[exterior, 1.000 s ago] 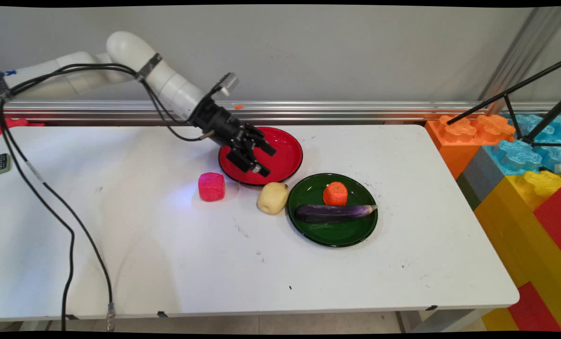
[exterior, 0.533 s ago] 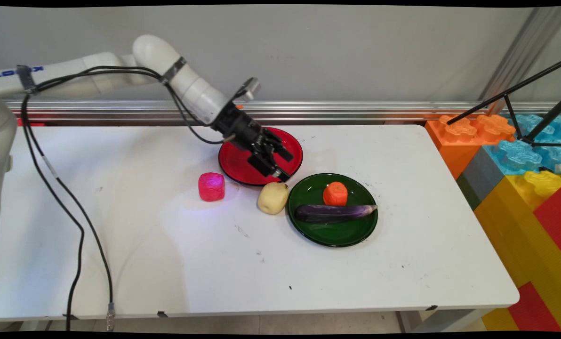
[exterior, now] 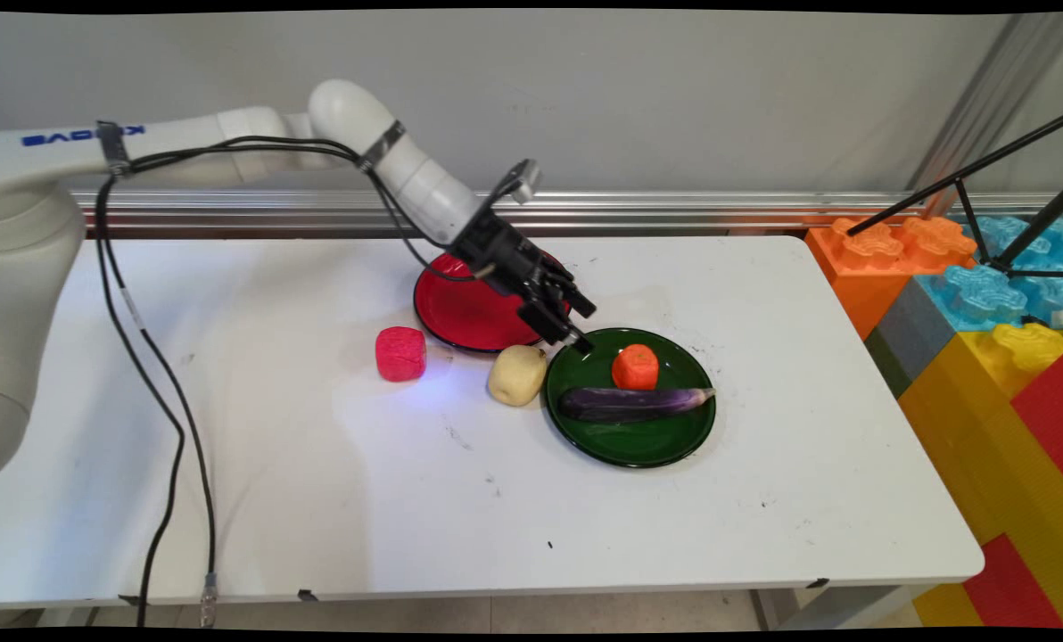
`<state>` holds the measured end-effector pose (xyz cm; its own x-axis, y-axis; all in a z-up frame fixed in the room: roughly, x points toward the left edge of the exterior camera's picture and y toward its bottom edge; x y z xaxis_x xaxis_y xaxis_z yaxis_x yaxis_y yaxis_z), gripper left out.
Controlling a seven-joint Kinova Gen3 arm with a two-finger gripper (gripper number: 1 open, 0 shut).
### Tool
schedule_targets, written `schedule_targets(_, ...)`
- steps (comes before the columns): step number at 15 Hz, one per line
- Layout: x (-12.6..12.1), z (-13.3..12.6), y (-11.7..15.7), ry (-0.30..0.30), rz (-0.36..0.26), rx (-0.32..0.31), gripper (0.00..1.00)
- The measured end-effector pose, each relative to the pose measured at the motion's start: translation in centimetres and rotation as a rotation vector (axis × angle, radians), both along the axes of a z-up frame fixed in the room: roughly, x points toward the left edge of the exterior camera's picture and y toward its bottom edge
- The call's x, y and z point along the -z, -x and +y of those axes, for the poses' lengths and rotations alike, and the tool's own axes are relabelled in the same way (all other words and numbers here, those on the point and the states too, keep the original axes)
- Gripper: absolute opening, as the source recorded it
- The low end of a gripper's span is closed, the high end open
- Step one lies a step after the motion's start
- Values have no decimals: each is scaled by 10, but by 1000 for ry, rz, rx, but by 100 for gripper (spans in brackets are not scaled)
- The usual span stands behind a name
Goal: Pick up the mandarin from the green plate
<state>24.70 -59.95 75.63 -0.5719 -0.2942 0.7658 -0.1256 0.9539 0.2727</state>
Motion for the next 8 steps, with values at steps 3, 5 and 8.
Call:
schedule_targets(3, 8, -3, 16, -10, 2, -1, 100)
schedule_targets(5, 15, -7, 28, -15, 1, -2, 100)
schedule_targets(8, 26, -11, 45, -18, 0, 2, 100)
